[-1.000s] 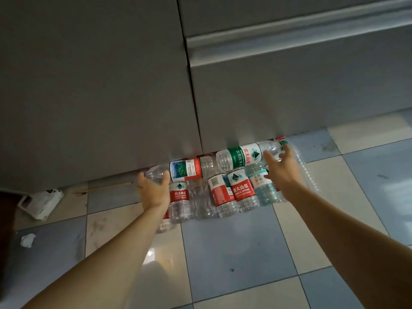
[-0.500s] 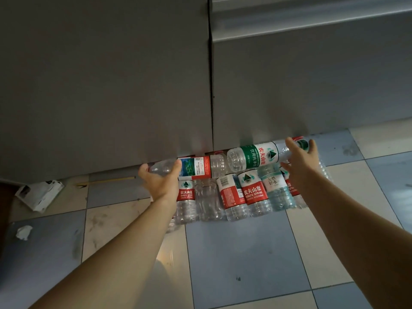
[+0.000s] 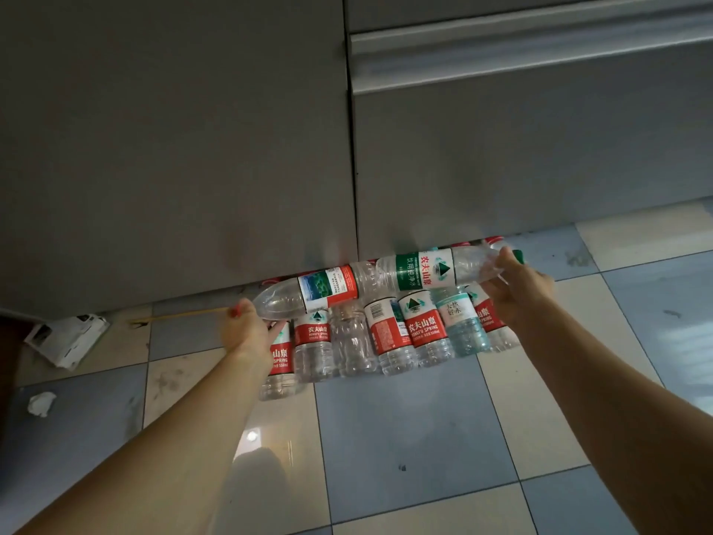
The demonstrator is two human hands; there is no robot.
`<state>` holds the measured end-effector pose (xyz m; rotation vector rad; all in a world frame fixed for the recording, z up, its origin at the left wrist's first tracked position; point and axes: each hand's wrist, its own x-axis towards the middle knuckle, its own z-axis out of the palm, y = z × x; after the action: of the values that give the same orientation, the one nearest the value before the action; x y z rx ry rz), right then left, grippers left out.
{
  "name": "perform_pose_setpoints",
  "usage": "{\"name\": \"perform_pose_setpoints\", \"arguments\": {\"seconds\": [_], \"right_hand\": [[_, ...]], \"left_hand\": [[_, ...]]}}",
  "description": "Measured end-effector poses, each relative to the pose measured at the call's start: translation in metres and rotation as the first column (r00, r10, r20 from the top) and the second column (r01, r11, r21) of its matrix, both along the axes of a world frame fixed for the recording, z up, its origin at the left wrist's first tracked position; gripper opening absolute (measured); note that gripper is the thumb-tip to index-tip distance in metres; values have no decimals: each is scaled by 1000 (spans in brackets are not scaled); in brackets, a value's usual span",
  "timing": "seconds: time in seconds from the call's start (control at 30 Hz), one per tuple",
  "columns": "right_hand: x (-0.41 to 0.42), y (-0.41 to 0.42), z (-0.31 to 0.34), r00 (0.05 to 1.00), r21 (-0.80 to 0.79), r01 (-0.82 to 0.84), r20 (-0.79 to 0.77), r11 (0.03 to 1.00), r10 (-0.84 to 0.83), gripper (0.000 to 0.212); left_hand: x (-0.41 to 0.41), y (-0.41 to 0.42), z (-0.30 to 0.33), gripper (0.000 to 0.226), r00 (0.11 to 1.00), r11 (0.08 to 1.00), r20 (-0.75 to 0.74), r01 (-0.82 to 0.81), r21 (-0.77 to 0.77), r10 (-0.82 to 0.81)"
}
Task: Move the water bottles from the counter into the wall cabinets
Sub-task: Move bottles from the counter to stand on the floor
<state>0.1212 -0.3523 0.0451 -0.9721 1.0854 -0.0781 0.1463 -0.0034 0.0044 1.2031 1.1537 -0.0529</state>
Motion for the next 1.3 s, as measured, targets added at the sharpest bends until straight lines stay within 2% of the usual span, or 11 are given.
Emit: {"name": "perform_pose_setpoints", "arguments": {"seconds": [0.1, 0.17, 0.23, 0.3, 0.43, 0.53, 0.63, 0.8, 0.9, 1.17, 1.3], "right_hand": [[-16, 3, 20, 994, -20, -50, 99, 999, 51, 31], [-26, 7, 33, 994, -116, -91, 50, 989, 97, 35], [-36, 12, 47, 990, -209, -135, 0, 968, 138, 41], [-50, 18, 62, 979, -297, -199, -6, 934, 206, 45], [-82, 32, 85, 892, -506, -396, -13, 766, 452, 24], [-105, 40, 83, 760, -606, -548, -72, 577, 646, 32], [-123, 49, 72, 623, -606, -687, -207, 401, 755, 36], [-142, 49, 59, 610, -620, -700, -260, 354, 748, 38], [-147, 49, 58, 618, -643, -690, -285, 332, 732, 39], [-161, 59, 46, 623, -678, -669, -287, 305, 728, 43], [-162, 54, 34, 605, -594, -726, -309, 348, 734, 65]], "left_hand": [[-7, 7, 13, 18, 997, 998, 51, 59, -12, -58], [-13, 9, 29, 20, 985, 990, 98, 142, 10, -143], [-18, 11, 47, 24, 949, 954, 119, 279, 110, -291], [-20, 13, 70, 25, 871, 852, 95, 440, 284, -481], [-22, 0, 122, 19, 581, 481, 35, 637, 602, -813], [-30, -14, 150, 20, 263, 174, -31, 717, 675, -964], [-45, -26, 157, 22, -27, -118, -140, 705, 699, -990], [-67, -47, 132, 22, -297, -364, -217, 660, 657, -930], [-78, -52, 113, 24, -358, -439, -262, 637, 634, -896], [-85, -56, 98, 30, -423, -463, -237, 582, 669, -875], [-84, -52, 97, 36, -429, -448, -205, 604, 659, -880]]}}
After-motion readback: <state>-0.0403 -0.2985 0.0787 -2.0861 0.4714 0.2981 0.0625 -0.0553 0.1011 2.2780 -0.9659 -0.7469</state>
